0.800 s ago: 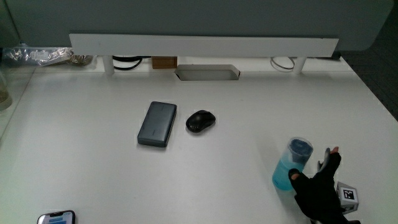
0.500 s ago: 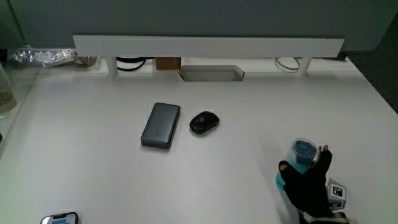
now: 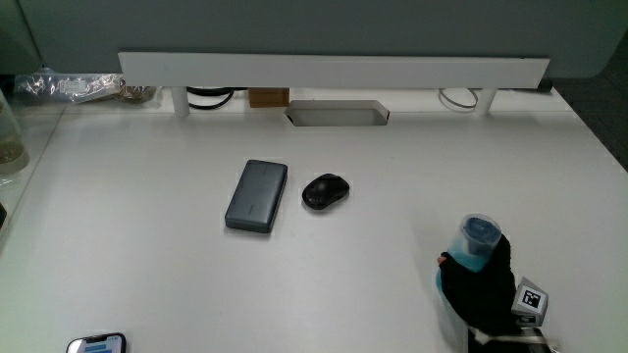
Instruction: Pick cleaning spray
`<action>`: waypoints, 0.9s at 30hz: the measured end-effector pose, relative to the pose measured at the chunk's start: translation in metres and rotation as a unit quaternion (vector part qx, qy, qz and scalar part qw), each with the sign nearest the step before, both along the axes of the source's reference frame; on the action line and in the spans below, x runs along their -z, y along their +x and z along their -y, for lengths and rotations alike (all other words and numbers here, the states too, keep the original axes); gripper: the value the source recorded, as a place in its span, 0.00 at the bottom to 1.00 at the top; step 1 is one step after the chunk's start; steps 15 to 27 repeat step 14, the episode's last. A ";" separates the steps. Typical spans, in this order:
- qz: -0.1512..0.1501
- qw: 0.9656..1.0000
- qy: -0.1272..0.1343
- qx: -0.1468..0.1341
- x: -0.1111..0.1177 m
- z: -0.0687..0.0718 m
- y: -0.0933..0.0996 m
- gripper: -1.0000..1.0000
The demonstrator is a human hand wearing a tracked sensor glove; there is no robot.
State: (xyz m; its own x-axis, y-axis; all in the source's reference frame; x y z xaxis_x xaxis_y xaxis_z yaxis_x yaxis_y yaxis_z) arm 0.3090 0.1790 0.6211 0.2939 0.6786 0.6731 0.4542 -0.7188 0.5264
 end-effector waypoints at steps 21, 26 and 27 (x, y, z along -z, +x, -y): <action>0.050 0.997 0.037 0.042 0.000 0.027 -0.023 1.00; 0.050 0.997 0.037 0.042 0.000 0.027 -0.023 1.00; 0.050 0.997 0.037 0.042 0.000 0.027 -0.023 1.00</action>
